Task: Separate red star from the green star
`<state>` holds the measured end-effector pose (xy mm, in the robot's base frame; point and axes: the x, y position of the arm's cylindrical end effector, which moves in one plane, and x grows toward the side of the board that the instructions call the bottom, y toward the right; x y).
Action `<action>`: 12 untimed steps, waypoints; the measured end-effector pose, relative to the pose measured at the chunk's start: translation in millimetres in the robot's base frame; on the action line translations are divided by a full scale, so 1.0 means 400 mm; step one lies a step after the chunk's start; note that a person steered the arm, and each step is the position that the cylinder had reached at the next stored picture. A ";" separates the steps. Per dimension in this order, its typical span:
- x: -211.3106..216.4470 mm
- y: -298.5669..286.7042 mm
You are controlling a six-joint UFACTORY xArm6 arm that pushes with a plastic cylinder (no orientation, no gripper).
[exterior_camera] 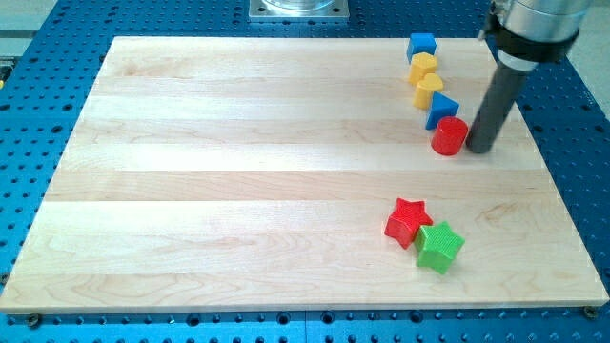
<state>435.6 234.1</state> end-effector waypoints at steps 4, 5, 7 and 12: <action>0.343 -0.207; 0.309 -0.356; 0.200 -0.382; 0.071 -0.308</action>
<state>464.0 110.9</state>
